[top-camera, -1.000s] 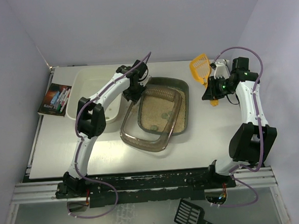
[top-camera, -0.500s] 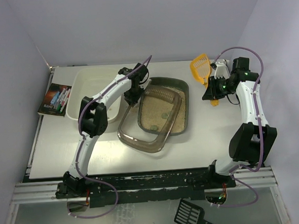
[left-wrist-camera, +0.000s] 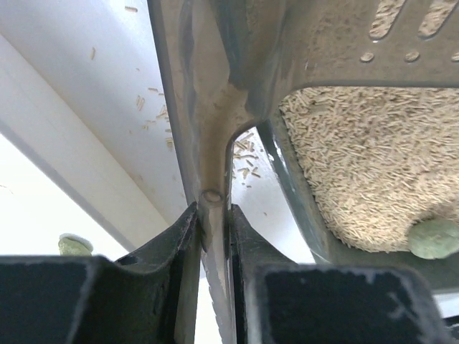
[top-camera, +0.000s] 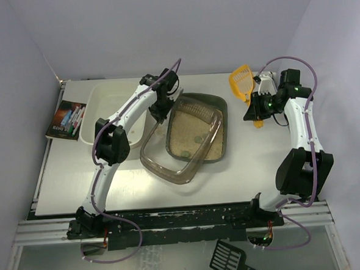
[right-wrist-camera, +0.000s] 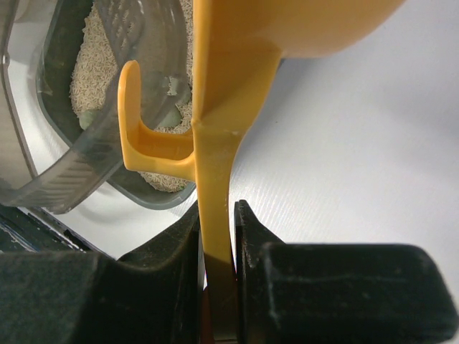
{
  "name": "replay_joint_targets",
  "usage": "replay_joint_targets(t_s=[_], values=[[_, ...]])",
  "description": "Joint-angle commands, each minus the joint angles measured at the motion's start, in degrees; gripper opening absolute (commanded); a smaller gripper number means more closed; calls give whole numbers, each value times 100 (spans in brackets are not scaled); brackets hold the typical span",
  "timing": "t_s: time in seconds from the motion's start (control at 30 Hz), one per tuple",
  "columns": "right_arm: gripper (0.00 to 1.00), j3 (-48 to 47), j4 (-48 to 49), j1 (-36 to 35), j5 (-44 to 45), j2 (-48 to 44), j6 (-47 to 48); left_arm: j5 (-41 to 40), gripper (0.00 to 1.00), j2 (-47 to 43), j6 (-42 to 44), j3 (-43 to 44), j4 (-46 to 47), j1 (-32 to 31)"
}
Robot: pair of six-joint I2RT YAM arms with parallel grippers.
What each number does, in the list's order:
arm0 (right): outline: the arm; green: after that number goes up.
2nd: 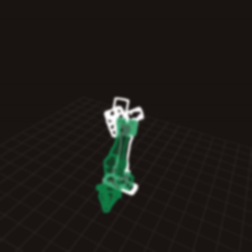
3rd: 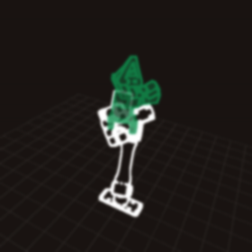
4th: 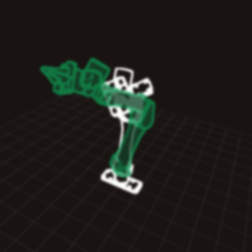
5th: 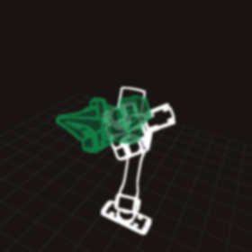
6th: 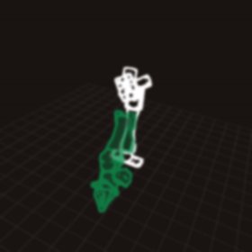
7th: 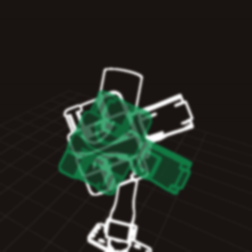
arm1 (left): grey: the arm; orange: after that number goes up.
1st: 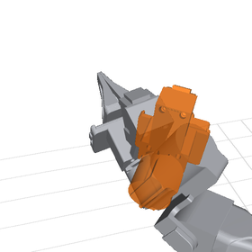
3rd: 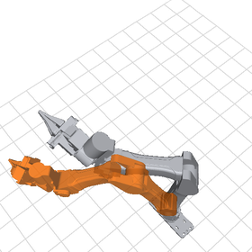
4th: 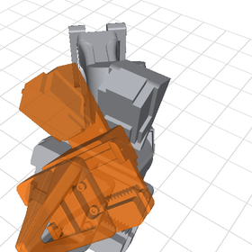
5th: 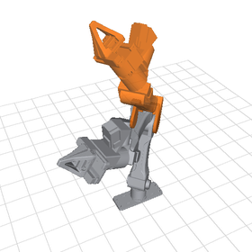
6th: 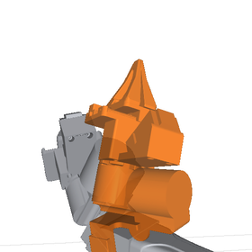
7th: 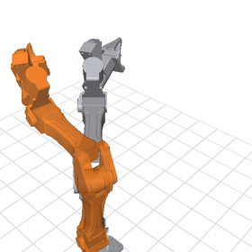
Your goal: Clean the litter box
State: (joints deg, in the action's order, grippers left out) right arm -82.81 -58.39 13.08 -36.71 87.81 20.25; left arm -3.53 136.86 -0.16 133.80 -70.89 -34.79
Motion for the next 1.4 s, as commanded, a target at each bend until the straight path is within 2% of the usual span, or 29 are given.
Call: replay_joint_targets(t_s=[0.0, 0.2, 0.4, 0.57, 0.9, 1.17, 1.37], values=[[0, -42, -5, 54, -118, -2, 51, 487, 16, -95, -305, 558, -433, -27], [0, -32, -5, 71, -130, 11, 56, 623, 8, -356, -1164, 817, -251, -28], [0, -55, -25, 97, -143, 30, 39, 397, 7, -839, -2232, 348, 938, 30], [0, -7, -3, 141, -148, 4, 27, 560, 7, -415, -2667, 1067, 1074, 79], [0, 44, 28, 190, -165, 9, 48, 436, 7, -102, -2612, 956, 1127, 24], [0, 28, 7, 195, -221, 97, 79, 312, 7, -330, -2181, 1287, 620, 24], [0, 28, 12, 195, -228, 109, 85, 159, 7, -807, -2063, 1058, 869, 29]])
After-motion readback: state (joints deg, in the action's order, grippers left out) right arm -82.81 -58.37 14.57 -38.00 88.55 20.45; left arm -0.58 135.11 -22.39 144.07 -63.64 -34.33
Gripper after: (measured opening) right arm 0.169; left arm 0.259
